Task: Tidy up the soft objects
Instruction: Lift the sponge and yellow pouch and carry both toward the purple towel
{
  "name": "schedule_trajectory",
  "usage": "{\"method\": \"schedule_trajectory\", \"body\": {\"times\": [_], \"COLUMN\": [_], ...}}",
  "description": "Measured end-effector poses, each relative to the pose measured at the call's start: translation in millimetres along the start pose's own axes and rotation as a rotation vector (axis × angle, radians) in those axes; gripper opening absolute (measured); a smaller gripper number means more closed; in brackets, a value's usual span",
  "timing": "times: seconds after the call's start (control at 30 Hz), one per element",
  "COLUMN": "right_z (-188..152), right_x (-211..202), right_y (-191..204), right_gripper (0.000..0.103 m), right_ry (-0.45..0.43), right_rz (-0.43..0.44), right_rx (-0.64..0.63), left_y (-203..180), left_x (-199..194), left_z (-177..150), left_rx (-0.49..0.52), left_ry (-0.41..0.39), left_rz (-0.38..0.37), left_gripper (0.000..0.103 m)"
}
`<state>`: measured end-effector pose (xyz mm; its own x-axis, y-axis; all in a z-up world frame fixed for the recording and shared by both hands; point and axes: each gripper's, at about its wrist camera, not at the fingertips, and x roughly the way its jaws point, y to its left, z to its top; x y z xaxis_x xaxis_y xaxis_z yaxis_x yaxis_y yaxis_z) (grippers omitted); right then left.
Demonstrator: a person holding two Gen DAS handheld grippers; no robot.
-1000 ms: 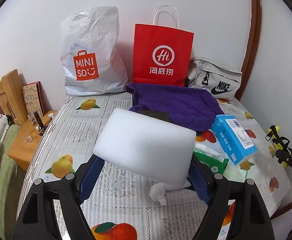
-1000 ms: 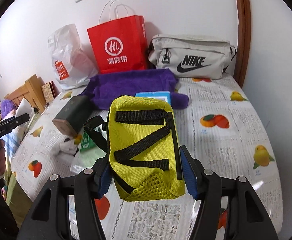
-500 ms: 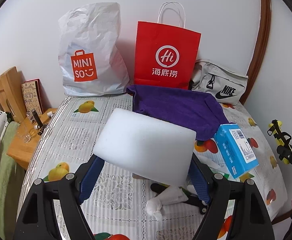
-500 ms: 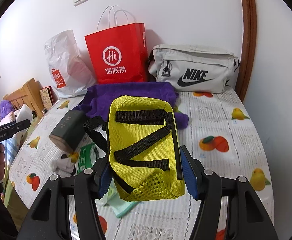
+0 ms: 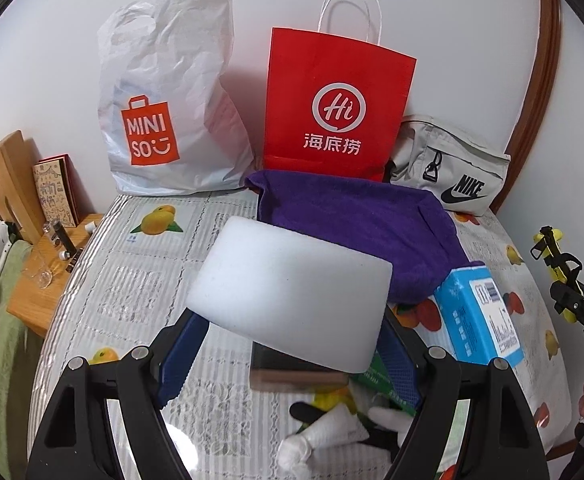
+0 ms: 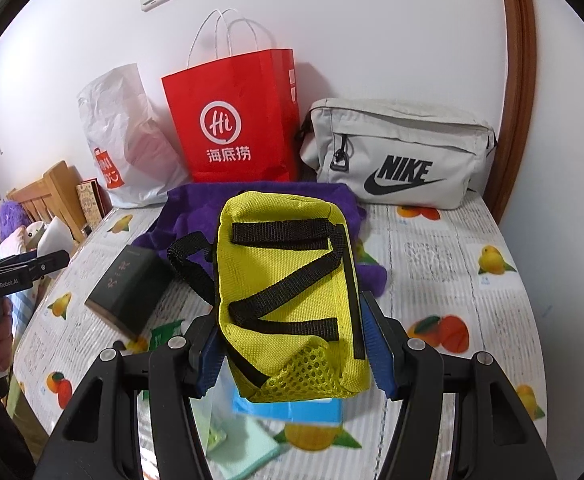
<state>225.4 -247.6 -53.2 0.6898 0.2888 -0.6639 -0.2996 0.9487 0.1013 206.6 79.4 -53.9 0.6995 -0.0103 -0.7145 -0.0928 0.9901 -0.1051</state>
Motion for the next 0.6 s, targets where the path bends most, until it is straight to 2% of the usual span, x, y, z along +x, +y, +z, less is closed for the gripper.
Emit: {"method": "schedule_trajectory", "body": {"times": [0.6], "right_z": [44.7], "right_x": [69.8], "right_y": [1.8], "right_gripper": [0.06], "right_ry": [0.024], "right_rz": [0.001], "right_rx": [-0.027], "left_y": [-5.4], "left_x": [64.5], "left_z": [46.0], "left_rx": [-0.006], "left_ry": [0.058], "left_rz": [0.008], "left_gripper": [0.08]}}
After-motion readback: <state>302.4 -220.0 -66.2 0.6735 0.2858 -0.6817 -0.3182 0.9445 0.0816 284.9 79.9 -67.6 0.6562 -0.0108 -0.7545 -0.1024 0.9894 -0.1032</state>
